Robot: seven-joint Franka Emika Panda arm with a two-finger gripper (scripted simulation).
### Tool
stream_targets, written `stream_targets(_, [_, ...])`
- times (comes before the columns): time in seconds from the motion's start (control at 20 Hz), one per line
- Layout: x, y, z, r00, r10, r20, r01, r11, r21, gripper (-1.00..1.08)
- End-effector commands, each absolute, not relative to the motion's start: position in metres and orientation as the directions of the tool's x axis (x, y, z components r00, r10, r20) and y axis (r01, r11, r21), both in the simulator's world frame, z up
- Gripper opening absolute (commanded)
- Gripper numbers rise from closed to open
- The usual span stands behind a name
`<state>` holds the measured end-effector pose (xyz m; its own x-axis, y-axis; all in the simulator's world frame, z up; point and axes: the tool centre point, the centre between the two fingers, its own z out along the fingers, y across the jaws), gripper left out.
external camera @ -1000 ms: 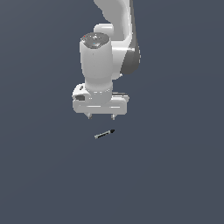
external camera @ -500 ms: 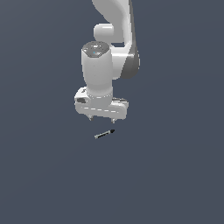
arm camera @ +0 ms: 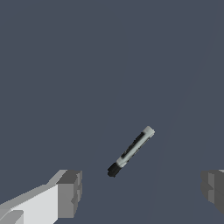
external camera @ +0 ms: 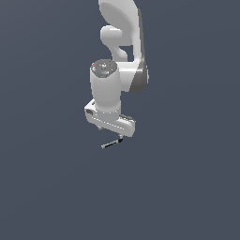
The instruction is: Pick up the object and move it to a goal position.
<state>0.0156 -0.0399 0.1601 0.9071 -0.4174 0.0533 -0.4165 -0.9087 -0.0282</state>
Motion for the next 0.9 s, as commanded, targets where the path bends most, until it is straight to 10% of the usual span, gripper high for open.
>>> stream_targets(0.0, [0.014,-0.039,0.15,0.875,-0.483,0.045,-0.482,-0.876,-0.031,1.0])
stream_targets(0.85, [-0.002,-0.039,0.084,0.553,-0.833,0.003,-0.833,-0.553,-0.015,1.0])
